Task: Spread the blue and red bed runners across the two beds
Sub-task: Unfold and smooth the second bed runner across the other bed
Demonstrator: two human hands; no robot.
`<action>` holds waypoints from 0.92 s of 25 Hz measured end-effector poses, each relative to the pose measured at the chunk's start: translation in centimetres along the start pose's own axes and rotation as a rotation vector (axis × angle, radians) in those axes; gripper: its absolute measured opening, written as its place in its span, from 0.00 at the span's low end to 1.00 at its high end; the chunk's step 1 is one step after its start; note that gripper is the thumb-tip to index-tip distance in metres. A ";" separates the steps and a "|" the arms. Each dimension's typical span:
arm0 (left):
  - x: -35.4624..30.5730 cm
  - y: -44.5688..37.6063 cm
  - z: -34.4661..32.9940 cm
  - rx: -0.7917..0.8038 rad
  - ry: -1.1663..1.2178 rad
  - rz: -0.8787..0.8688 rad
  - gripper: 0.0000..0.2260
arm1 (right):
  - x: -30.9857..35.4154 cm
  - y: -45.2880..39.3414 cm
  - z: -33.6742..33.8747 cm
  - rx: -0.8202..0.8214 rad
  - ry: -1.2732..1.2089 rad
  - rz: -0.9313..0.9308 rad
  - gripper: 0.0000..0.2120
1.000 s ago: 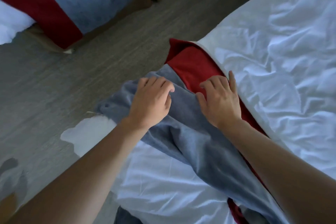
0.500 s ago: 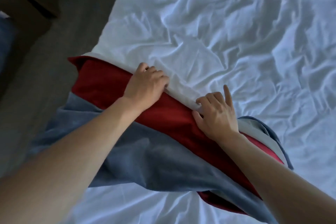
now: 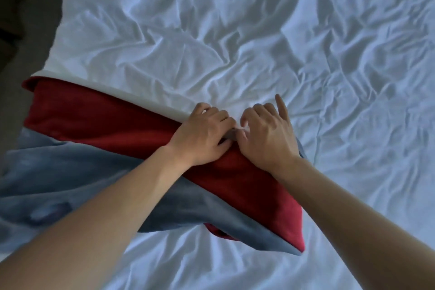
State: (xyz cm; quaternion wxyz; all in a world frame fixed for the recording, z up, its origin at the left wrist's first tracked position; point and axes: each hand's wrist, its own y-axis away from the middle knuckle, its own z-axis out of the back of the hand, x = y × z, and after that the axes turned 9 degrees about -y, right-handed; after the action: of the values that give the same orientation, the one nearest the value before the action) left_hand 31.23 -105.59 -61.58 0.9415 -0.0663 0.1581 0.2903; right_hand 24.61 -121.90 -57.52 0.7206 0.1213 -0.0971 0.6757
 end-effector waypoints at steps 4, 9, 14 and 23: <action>-4.3 -2.1 -0.5 -0.044 0.009 -0.034 0.06 | -3.8 4.3 3.3 0.037 -0.058 -0.087 0.13; -5.8 -3.0 -0.2 -0.065 -0.128 0.108 0.05 | -5.9 7.4 3.6 0.013 -0.143 -0.035 0.06; -6.7 -2.7 0.9 -0.053 -0.169 0.314 0.06 | -8.8 10.3 3.3 0.163 -0.179 -0.070 0.11; -12.4 -5.8 2.9 -0.068 -0.168 0.183 0.06 | -13.1 12.6 3.9 0.012 -0.186 -0.077 0.09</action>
State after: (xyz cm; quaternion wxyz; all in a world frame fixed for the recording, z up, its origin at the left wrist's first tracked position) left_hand 25.62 -116.23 -54.51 0.9182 -0.0591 0.0739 0.3846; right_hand 11.22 -134.84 -57.29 0.7331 0.1915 -0.1550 0.6339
